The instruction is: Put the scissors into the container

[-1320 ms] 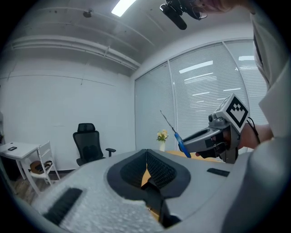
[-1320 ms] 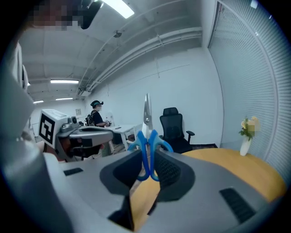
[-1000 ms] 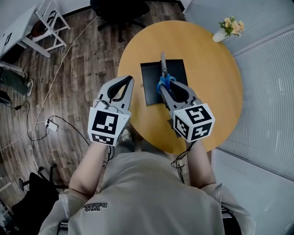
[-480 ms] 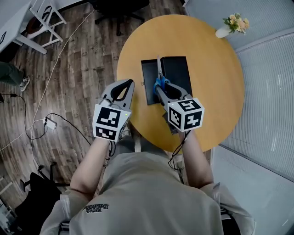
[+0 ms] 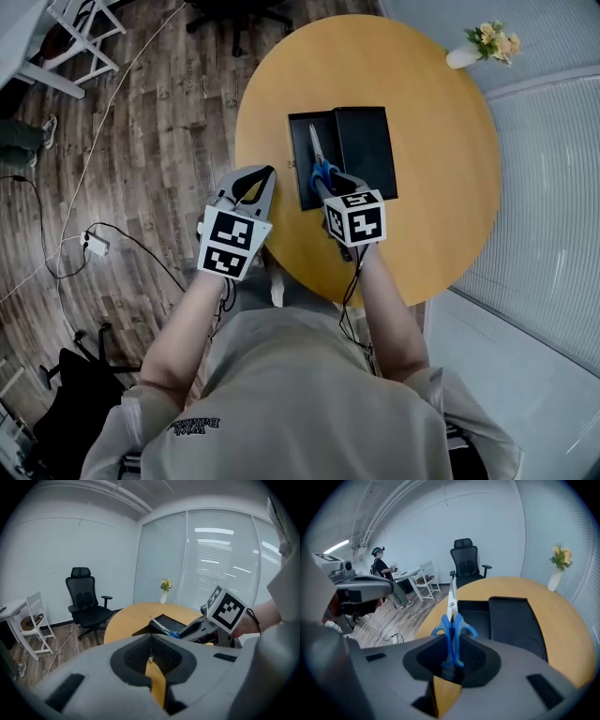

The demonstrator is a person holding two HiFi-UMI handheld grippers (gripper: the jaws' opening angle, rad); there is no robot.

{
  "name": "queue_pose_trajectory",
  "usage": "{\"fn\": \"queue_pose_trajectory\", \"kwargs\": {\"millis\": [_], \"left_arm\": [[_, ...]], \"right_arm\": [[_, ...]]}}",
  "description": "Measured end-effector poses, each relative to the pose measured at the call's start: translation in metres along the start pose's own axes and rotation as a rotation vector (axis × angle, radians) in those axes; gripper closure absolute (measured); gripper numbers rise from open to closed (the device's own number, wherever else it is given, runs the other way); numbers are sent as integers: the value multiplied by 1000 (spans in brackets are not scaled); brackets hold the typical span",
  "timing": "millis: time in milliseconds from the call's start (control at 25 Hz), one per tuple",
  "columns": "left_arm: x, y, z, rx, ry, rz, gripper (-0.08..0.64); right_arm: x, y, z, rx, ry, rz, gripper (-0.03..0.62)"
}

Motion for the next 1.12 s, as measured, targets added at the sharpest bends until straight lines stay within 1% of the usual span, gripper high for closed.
{"fn": "queue_pose_trajectory", "kwargs": {"millis": [160, 360, 480, 560, 640, 760, 920, 1120], "left_arm": [[-13, 5, 15, 22, 43, 18, 538], [-20, 9, 31, 76, 83, 33, 538], [-28, 8, 42, 79, 108, 44, 538], [-31, 9, 48, 77, 121, 49, 538], [-33, 11, 53, 85, 128, 52, 538], [-34, 13, 57, 102, 132, 56, 538], [-35, 13, 59, 104, 129, 62, 538], [-38, 14, 63, 118, 130, 67, 538]], "right_arm": [[-21, -4, 10, -82, 57, -26, 495], [-39, -12, 23, -125, 125, -2, 495], [-47, -16, 30, -149, 163, -5, 495], [-53, -15, 33, -186, 192, -11, 495], [-58, -15, 36, -214, 223, 4, 495], [-61, -17, 34, -214, 258, 38, 495], [-63, -22, 36, -227, 282, 73, 495], [-69, -21, 38, -207, 329, 85, 495]]}}
Point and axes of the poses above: the fingertips, and each gripper's own axes: x backward along the fingers, y to its left, z out of its underside, the point moved 5 cm from there along x, backward along the fingers, and after that the axes turned 5 degrees about y, right-handed, at the moved point
